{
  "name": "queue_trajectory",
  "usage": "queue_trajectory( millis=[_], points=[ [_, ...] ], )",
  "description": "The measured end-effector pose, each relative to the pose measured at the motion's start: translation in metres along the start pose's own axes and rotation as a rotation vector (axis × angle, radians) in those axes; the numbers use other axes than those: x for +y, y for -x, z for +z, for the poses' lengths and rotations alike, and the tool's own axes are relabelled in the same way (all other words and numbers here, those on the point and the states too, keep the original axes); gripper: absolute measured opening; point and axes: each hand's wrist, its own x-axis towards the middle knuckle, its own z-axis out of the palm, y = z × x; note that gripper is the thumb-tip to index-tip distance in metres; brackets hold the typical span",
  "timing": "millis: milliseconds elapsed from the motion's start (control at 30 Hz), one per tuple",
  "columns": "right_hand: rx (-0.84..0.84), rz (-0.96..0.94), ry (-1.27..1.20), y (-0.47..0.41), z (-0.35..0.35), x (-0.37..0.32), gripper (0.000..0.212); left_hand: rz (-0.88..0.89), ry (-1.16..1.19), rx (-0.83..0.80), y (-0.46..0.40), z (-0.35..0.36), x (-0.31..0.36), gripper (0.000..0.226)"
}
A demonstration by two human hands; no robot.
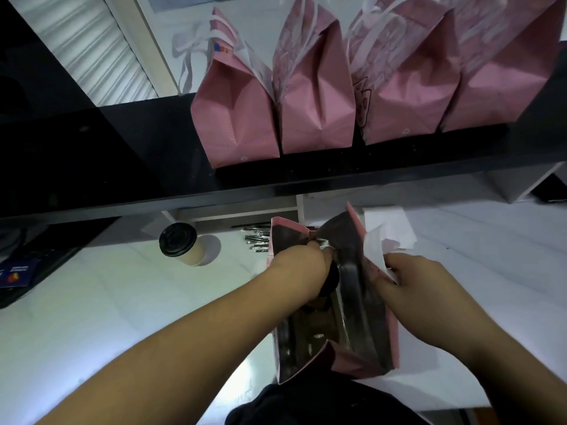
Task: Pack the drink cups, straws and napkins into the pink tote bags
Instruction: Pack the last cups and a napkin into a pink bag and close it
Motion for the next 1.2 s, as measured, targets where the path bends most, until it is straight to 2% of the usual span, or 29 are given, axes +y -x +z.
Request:
queue_trajectory(
  millis=[100,233,433,633,833,1033,1100,1200],
  points=[
    [-0.011,-0.017,-0.01,0.0,0.002,0.0,0.042,-0.007,0.0,0.022,0.0,0.004,-0.002,0.074],
    [-0.008,-0.028,-0.024,-0.002,0.004,0.001,0.042,-0.024,0.007,0.0,0.0,0.009,-0.002,0.061],
    [0.006,-0.027,-0.047,-0.003,0.007,-0.002,0.046,-0.01,-0.013,-0.02,-0.004,0.019,0.009,0.058],
    [0.015,-0.013,-0.038,-0.001,0.01,0.002,0.043,-0.022,0.072,0.008,-0.018,0.018,0.007,0.062],
    [0.048,-0.021,-0.067,0.001,0.013,0.004,0.044,-0.021,0.139,-0.056,-0.031,0.024,0.0,0.065],
    [0.081,-0.034,-0.074,-0.001,0.016,0.002,0.047,-0.033,0.076,-0.091,-0.008,0.009,0.012,0.07],
    [0.067,-0.037,-0.071,-0.001,0.016,0.002,0.047,0.003,0.119,0.005,0.004,-0.001,0.016,0.054],
    [0.031,-0.022,-0.074,-0.003,0.015,0.004,0.04,0.075,0.255,0.405,0.024,-0.016,-0.007,0.019]
  ],
)
